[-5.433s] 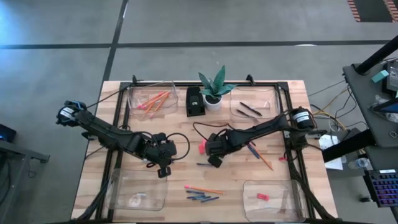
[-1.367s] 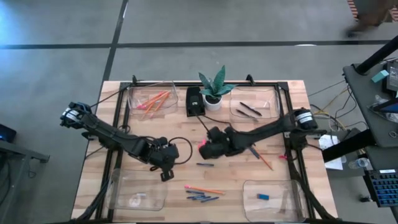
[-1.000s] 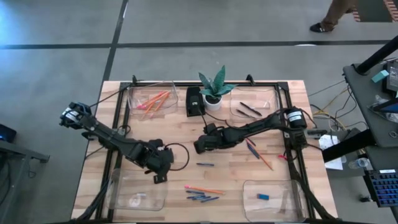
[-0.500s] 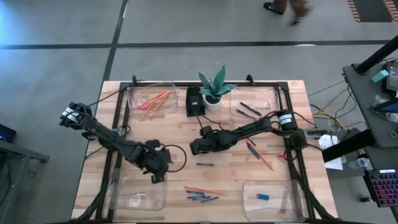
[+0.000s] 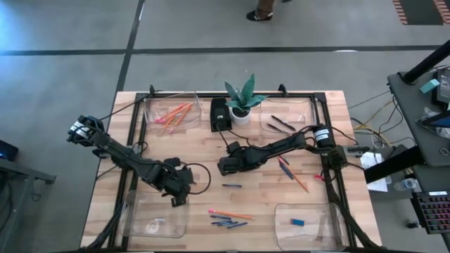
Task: Sort crayons/erasers/pens/pencils in bins
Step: Put the pink eraser into the bottom right transparent bin, then put the blue crayon into the bottom left transparent bin
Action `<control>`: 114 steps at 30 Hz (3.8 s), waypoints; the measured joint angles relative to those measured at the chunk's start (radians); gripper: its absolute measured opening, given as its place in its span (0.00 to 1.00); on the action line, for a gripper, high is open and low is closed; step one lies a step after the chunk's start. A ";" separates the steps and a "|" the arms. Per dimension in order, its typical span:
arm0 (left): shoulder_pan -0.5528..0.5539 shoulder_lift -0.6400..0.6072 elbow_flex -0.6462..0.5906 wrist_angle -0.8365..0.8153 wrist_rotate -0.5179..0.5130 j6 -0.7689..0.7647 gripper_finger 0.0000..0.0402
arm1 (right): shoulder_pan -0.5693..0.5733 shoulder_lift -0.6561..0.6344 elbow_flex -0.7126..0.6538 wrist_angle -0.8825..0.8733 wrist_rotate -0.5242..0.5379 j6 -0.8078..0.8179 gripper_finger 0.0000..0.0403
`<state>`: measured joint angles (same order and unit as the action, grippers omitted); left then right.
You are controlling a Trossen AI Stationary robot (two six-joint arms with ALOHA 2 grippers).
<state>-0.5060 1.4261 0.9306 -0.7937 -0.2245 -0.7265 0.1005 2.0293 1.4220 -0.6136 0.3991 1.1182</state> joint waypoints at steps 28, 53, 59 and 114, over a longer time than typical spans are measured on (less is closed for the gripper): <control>0.001 0.000 0.000 0.057 -0.019 -0.055 0.24 | 0.113 -0.196 -0.053 -0.170 0.003 -0.286 0.15; 0.002 0.000 0.000 0.218 -0.105 -0.054 0.24 | 0.866 -0.616 -0.119 -0.437 -0.038 0.277 0.15; 0.002 0.000 0.000 0.260 -0.119 -0.055 0.24 | 0.956 -0.553 -0.131 -0.439 -0.036 0.465 0.15; 0.003 0.000 0.000 0.419 -0.155 -0.051 0.24 | 0.890 -0.569 -0.117 -0.761 -0.061 0.492 0.37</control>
<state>-0.5034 1.4258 0.9306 -0.3751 -0.3800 -0.7777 0.9907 1.4607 1.3045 -1.3747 0.3377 1.6105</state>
